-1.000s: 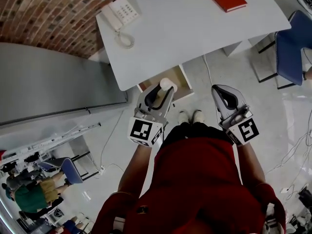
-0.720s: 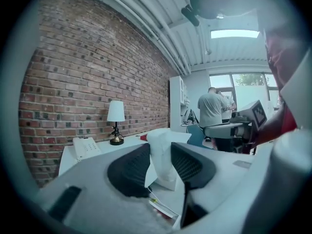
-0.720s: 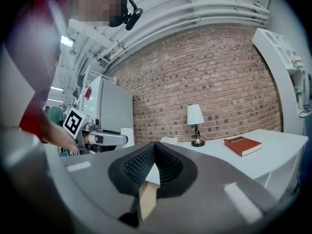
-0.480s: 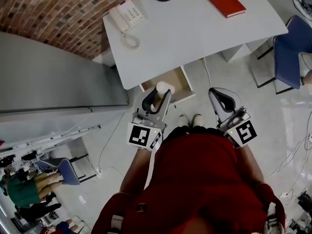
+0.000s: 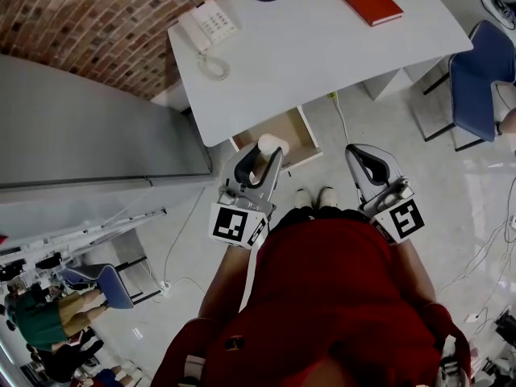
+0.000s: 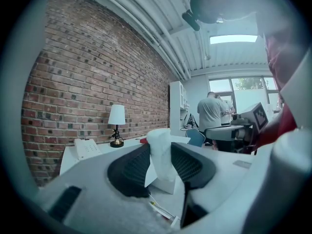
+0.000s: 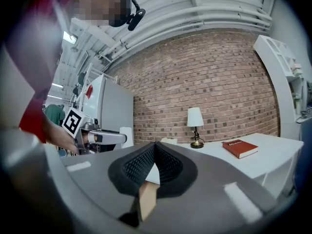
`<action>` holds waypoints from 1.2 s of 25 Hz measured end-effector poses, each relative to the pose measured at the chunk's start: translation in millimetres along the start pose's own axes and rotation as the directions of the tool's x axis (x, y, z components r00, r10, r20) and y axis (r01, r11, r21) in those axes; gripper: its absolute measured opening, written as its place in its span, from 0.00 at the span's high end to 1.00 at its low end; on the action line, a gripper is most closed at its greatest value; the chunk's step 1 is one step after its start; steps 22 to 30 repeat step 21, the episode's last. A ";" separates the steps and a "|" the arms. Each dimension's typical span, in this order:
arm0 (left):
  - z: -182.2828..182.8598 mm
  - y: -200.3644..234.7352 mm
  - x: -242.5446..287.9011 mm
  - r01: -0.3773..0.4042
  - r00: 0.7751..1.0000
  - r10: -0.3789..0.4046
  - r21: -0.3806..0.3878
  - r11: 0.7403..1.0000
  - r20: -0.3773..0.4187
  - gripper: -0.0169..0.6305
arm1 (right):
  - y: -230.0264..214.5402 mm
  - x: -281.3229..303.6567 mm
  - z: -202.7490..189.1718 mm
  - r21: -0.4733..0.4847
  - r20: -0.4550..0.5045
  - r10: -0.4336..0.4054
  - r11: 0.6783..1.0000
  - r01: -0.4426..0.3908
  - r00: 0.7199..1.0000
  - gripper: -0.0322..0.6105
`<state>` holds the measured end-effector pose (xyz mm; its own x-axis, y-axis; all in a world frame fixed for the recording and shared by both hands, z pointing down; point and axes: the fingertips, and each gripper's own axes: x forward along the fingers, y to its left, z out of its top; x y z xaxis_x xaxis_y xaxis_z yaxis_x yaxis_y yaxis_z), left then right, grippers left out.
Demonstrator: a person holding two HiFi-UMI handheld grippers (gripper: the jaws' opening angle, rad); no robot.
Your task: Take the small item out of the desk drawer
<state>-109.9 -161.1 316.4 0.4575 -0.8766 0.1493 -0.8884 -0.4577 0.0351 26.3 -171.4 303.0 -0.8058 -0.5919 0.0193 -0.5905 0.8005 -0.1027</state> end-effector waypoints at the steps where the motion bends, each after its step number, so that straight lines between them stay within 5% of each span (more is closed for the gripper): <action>1: -0.3 0.2 0.2 0.000 1.000 0.000 0.000 1.000 0.001 0.75 | -0.4 -1.2 -1.0 0.001 -0.002 -0.003 1.000 0.003 1.000 0.93; 30: -8.9 2.8 2.6 -0.003 1.000 0.002 -0.021 1.000 -0.014 0.75 | -11.4 -6.0 -5.8 0.012 -0.009 -0.031 0.999 0.031 0.999 0.93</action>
